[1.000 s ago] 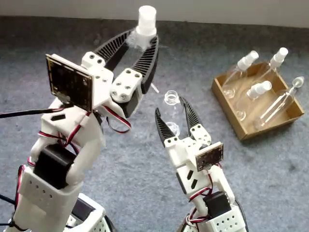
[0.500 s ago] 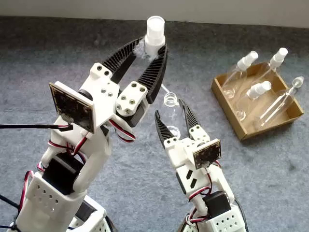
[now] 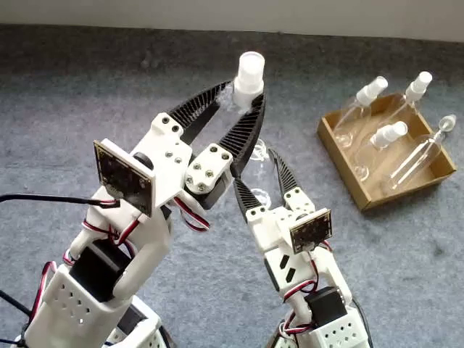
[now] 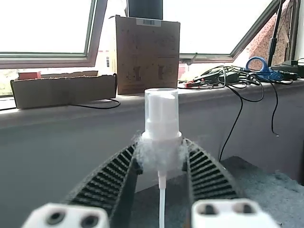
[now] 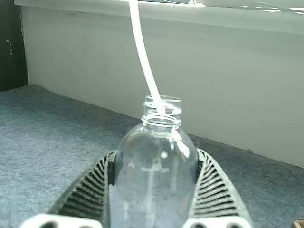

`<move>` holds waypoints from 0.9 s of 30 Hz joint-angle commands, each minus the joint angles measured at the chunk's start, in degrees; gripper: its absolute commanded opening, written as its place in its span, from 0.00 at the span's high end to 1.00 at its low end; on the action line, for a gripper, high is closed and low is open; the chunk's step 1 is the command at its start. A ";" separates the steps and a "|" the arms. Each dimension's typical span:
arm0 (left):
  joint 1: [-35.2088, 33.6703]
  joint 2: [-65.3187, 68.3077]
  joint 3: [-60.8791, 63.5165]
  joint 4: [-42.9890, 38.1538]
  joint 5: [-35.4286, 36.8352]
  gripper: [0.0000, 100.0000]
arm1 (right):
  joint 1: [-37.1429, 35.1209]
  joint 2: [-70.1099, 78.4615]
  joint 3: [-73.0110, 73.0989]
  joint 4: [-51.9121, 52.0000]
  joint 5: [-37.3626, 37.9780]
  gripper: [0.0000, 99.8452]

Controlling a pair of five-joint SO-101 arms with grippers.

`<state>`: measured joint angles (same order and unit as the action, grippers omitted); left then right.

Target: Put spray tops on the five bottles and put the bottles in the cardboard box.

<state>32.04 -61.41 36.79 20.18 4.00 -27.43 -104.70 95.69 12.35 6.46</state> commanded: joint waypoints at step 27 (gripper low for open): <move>-4.18 -0.13 -0.57 -8.00 0.35 0.97 | -0.40 -0.57 7.25 -2.68 0.00 0.96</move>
<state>28.97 -61.41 36.79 13.67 4.00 -27.43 -104.70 95.69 11.12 6.46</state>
